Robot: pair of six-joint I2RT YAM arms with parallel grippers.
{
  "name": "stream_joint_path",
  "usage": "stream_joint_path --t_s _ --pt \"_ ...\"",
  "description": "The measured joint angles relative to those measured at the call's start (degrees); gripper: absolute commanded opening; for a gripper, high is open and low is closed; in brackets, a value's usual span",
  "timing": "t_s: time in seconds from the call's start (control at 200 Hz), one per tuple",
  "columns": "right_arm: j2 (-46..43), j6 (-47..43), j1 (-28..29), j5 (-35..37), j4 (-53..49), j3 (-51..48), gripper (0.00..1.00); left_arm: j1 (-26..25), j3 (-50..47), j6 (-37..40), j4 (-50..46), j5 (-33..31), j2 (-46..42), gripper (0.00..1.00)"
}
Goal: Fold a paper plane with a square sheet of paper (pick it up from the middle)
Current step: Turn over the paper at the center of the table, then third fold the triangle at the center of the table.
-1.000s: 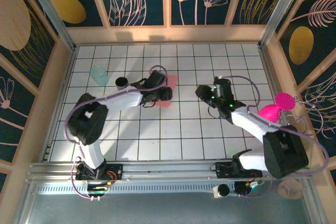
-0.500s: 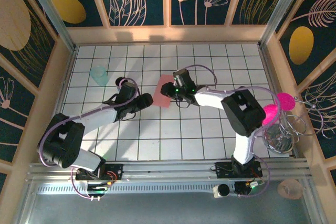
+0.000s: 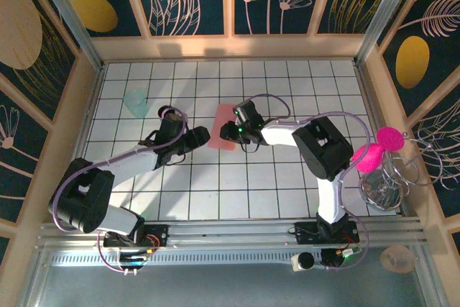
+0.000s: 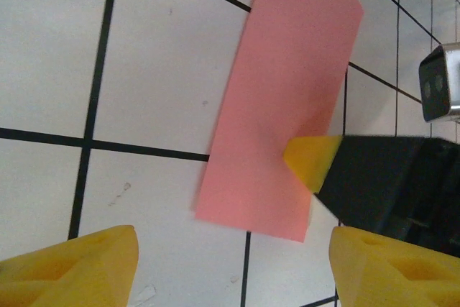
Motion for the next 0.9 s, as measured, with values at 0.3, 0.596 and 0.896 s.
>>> stream_joint_path --t_s 0.3,0.596,0.896 --pt "-8.02 -6.14 0.0 -4.9 -1.81 -8.46 0.31 0.0 0.0 0.59 -0.2 4.17 0.66 0.67" --pt "-15.43 2.71 0.0 0.0 2.1 -9.2 0.32 -0.85 -1.53 -2.25 0.59 7.32 0.59 0.63" --pt "-10.01 6.34 0.0 1.51 1.84 -9.2 0.32 -3.98 -1.9 -3.52 1.01 8.57 2.49 0.57"
